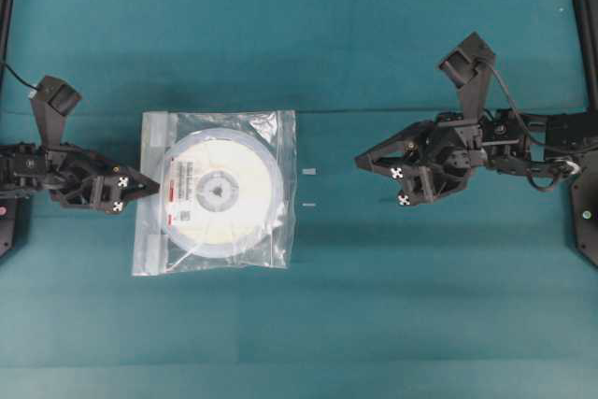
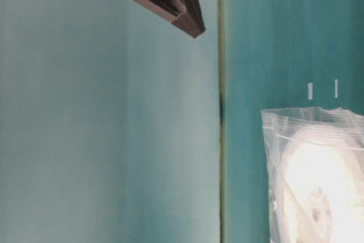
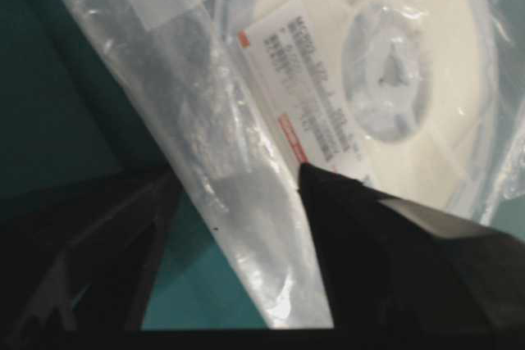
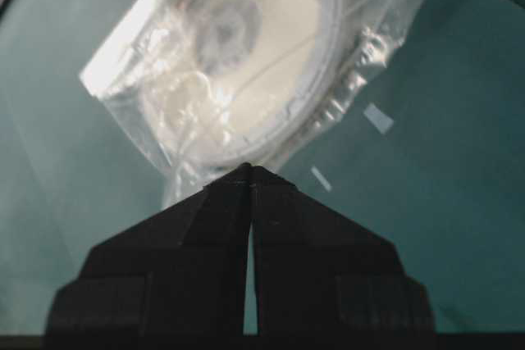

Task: Take out the reel from the clear zip bag.
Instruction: 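Reach the right gripper toward the bag opening on the right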

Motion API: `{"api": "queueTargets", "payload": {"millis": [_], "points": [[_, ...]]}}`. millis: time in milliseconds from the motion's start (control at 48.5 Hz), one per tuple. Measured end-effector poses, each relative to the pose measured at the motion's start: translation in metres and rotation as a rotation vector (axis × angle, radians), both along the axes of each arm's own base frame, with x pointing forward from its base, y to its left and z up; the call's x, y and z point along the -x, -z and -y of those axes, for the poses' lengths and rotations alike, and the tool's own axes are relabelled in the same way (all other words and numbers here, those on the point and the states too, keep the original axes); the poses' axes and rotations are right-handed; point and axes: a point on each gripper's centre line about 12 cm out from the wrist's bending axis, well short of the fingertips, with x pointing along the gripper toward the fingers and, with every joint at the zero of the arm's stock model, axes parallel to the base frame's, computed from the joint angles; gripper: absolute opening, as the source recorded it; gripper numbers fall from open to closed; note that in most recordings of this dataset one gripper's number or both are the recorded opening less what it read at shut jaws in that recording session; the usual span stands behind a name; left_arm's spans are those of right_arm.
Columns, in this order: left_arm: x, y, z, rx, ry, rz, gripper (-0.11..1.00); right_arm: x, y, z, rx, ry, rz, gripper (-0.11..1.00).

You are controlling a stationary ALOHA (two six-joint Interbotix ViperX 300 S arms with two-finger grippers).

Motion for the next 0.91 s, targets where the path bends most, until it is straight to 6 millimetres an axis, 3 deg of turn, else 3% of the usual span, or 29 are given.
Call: {"api": "queueTargets", "payload": {"millis": [144,557,743,846,908], "points": [[-0.004,0.001,-0.001,0.001,0.0,-0.008,0.58,0.001,0.001,0.0,-0.001,-0.003,-0.009,0.0],[-0.004,0.002,0.0,-0.002,0.005,-0.022,0.03,0.003,0.007,-0.002,-0.015,-0.008,-0.054,0.0],[-0.004,0.002,0.0,-0.003,0.006,-0.022,0.01,0.002,0.02,-0.003,-0.073,0.019,-0.109,0.07],[-0.006,0.002,0.0,-0.004,0.008,-0.019,0.01,-0.003,0.025,-0.002,-0.094,0.034,-0.124,0.19],[-0.006,0.002,-0.001,-0.003,0.006,-0.019,0.01,-0.007,0.028,-0.002,-0.106,0.042,-0.132,0.34]]}}
